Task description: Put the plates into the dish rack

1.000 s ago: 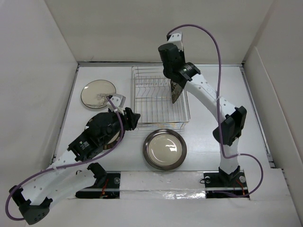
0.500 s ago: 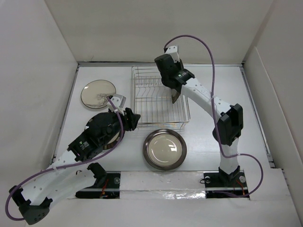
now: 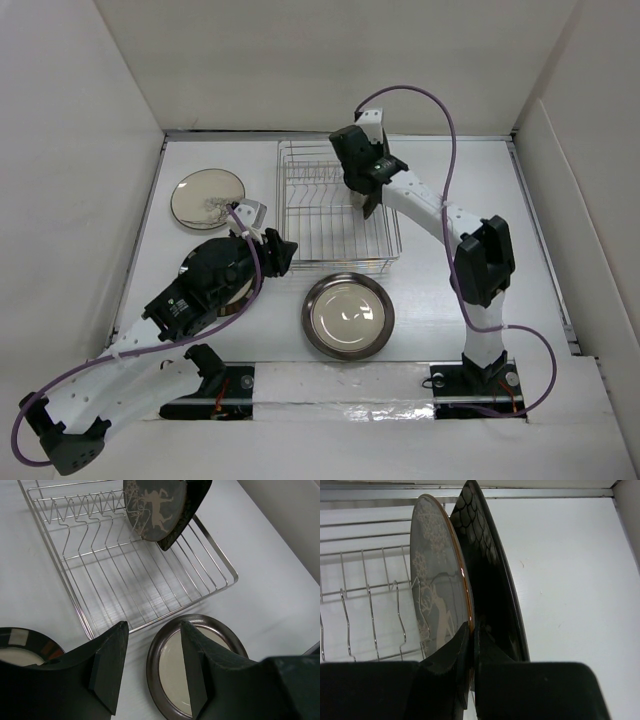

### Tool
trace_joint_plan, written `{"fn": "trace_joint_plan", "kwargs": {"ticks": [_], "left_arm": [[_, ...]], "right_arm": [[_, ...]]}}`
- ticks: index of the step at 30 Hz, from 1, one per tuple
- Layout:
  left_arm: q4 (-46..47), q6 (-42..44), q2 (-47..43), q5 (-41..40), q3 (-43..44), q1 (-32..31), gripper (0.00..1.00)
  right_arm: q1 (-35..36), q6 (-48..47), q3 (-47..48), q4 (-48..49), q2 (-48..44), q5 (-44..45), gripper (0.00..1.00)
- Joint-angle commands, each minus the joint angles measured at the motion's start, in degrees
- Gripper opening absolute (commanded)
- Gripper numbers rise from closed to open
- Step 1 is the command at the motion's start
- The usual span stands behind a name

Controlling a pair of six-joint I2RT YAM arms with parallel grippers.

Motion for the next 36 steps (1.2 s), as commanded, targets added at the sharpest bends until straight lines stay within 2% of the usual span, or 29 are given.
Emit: {"fn": "trace_joint_plan", "kwargs": {"ticks": [1, 2, 3, 4, 7, 12, 15, 18, 19, 20, 21, 22, 23, 28, 30, 31, 32, 35, 36], "left_arm": [[1.36, -0.47, 0.02, 0.49, 0.22, 0.25, 0.43], [1.19, -0.47, 0.46, 0.66, 0.22, 0.25, 0.43], [1.1, -0.47, 0.46, 0.92, 0.22, 0.25, 0.43], [1.1, -0.47, 0.55, 1.01, 0.31, 0.25, 0.44], [1.45, -0.47, 0.55, 0.75, 0.31, 0.25, 0.44], [1.27, -0.47, 0.81, 1.28, 0.4, 0.25, 0.44], [1.28, -0.47, 0.9, 1.1, 0.31, 0.25, 0.44], [1.19, -0.38, 0.9, 1.1, 0.31, 0.25, 0.44], [1.19, -0.38, 0.73, 0.84, 0.31, 0.25, 0.44], [1.45, -0.47, 0.64, 0.58, 0.31, 0.25, 0.44], [1.45, -0.47, 0.72, 0.66, 0.22, 0.25, 0.44], [1.45, -0.47, 0.81, 0.83, 0.22, 0.25, 0.44], [1.28, -0.47, 0.99, 1.01, 0.31, 0.25, 0.44], [1.8, -0.29, 1.95, 1.1, 0.57, 0.25, 0.44], [1.54, -0.21, 2.66, 1.1, 0.66, 0.25, 0.44], [1.37, -0.21, 2.75, 1.01, 0.84, 0.25, 0.44], [1.45, -0.21, 2.75, 0.84, 0.84, 0.25, 0.44], [1.36, -0.29, 2.57, -0.74, 0.84, 0.25, 0.44], [1.19, -0.29, 2.57, -1.27, 0.75, 0.25, 0.44]], "right_arm": [[0.02, 3.98, -1.09, 4.66, -1.74, -0.2, 0.0], [0.02, 4.33, -1.09, 4.57, -1.82, -0.12, 0.02], [0.02, 4.68, -1.09, 4.66, -1.82, -0.03, 0.09], [0.02, 4.86, -1.01, 4.4, -2.0, -0.03, 0.27], [0.54, 4.95, -0.57, 4.4, -3.58, -0.55, 0.57], [0.54, 4.77, -1.96, 5.71, -9.8, -4.41, 0.7], [0.54, 5.03, -5.2, 7.55, -15.68, -9.85, 0.77], [1.06, 4.43, -12.23, 11.33, -23.15, -14.52, 0.77], [1.07, 4.77, -18.35, 12.3, -29.19, -16.53, 0.73], [1.68, 5.21, -21.71, 13.26, -32.46, -17.86, 0.38], [1.68, 6.52, -25.23, 13.54, -35.89, -19.7, 0.18], [1.69, 7.23, -32.83, 13.8, -39.32, -24.33, 0.0], [1.69, 8.19, -36.74, 13.71, -45.97, -27.07, 0.0], [2.21, 20.75, -54.77, 4.94, -61.48, -41.47, 0.0], [2.73, 26.97, -63.03, 2.38, -67.87, -45.18, 0.09], [2.74, 28.75, -65.67, 2.2, -69.83, -48.51, 0.17], [2.74, 30.42, -67.87, 0.98, -71.59, -49.41, 0.41], [2.74, 35.09, -75.26, -0.17, -76.44, -53.37, 0.7], [2.04, 35.44, -76.58, -0.09, -76.79, -54.33, 0.72]]}}
